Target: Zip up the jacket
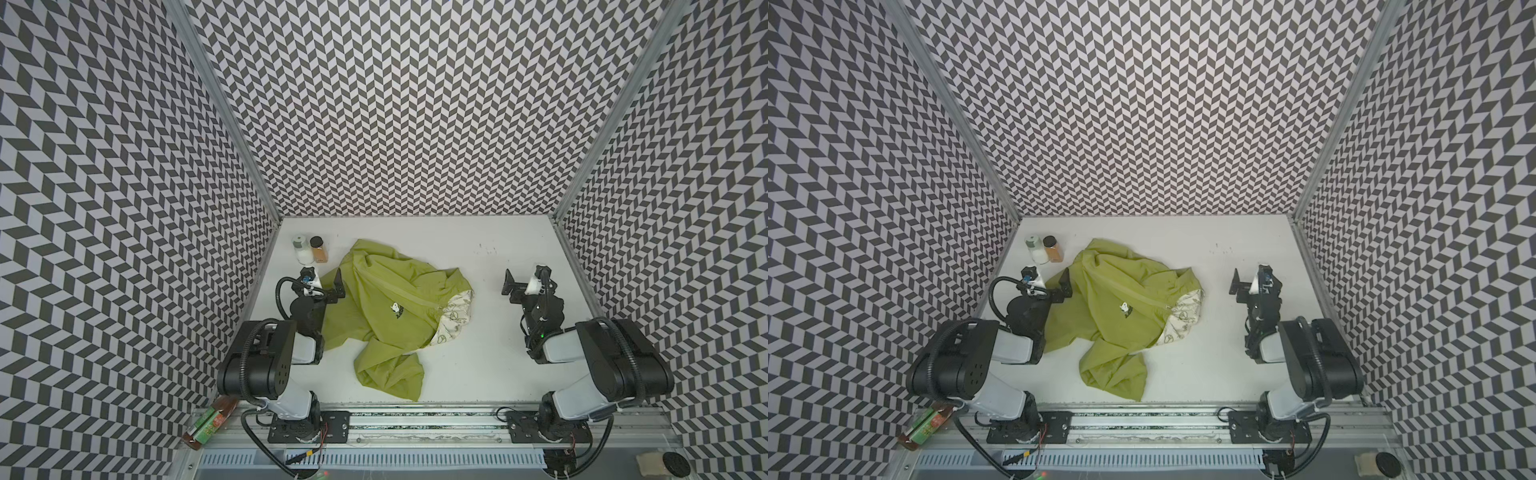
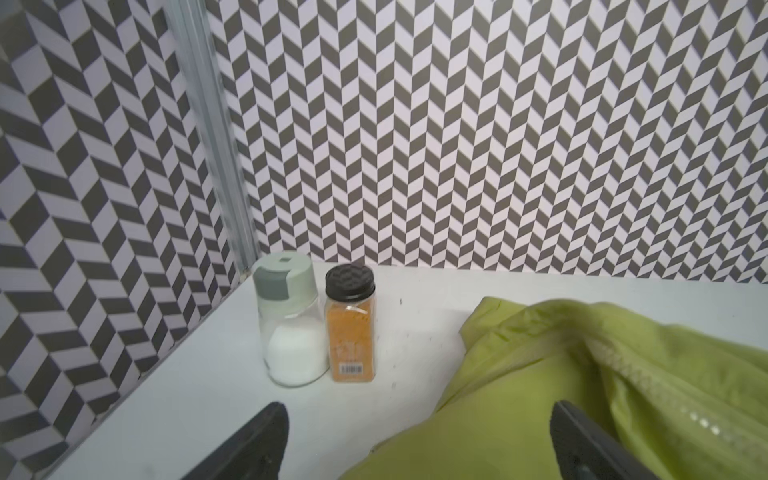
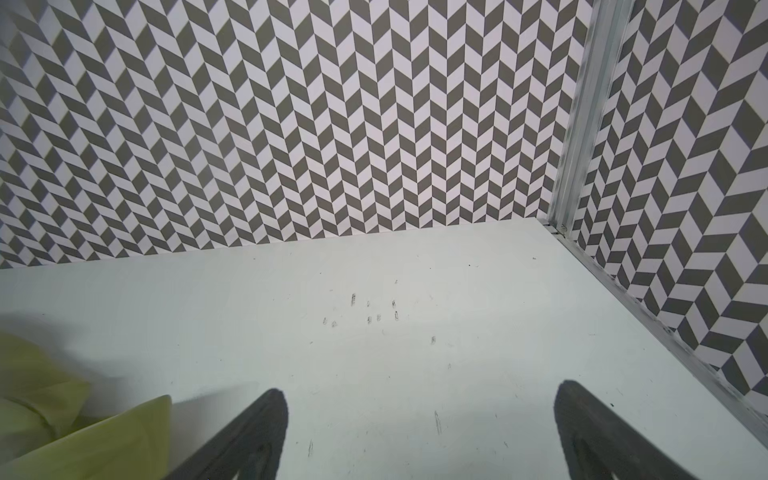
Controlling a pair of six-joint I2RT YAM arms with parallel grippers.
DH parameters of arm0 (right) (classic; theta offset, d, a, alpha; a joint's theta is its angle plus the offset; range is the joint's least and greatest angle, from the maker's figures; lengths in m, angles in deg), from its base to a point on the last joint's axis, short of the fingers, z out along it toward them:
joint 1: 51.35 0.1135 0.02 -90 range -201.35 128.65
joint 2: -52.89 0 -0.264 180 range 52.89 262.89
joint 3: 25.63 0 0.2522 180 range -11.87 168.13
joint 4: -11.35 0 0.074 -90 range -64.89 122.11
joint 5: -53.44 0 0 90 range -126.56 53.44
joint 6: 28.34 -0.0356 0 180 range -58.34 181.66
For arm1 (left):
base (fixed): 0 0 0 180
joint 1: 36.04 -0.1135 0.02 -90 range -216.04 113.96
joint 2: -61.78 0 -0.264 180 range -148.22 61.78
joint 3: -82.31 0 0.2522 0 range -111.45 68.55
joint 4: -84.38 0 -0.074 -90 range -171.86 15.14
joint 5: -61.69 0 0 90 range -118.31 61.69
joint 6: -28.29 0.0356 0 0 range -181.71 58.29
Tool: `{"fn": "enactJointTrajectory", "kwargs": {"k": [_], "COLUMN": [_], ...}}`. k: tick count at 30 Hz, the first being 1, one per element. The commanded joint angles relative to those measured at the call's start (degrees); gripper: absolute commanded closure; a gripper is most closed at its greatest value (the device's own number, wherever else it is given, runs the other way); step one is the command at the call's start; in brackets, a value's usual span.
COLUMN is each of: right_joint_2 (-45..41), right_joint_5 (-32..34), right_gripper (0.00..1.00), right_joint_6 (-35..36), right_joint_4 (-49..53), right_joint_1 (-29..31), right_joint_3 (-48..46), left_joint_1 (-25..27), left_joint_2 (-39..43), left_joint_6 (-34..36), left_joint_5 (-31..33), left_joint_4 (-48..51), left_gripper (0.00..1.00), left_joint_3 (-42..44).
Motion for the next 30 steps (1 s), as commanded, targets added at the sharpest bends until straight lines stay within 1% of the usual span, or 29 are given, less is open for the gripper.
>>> {"fn": "enactJointTrajectory", "kwargs": {"k": [1, 3, 5, 25, 30], "right_joint_2": [0.32, 0.34, 0.65, 1.14, 0.66], "right_joint_5": [-0.56, -0.6, -0.55, -0.65, -0.7], "right_gripper": [0.01, 0.01, 0.01, 0.01, 0.01], "right_joint_6": [0.38, 0.3, 0.31, 0.31, 0.46], "right_joint_4": [-4.16, -4.25, -5.43, -4.1, -5.27], "right_joint_1": [-0.12, -0.11, -0.1, -0.13, -0.14], "right_joint_3": [-0.26, -0.22, -0.57, 0.3, -0.57], "left_joint_1": [-0.13, -0.14, -0.03, 0.04, 0.04], "left_joint_2": [0.13, 0.46, 0.26, 0.22, 0.26], "left_joint_6": [1.82, 1.74, 1.82, 1.91, 1.91], "left_joint_5": [3.81, 3.8, 3.97, 4.16, 4.15], "left_joint_4": [1.36, 2.73, 1.97, 2.46, 2.49], "left_gripper": [0.0, 0.0, 0.0, 0.0, 0.0], "left_joint_3": [1.07, 0.72, 0.89, 0.64, 0.65]}}
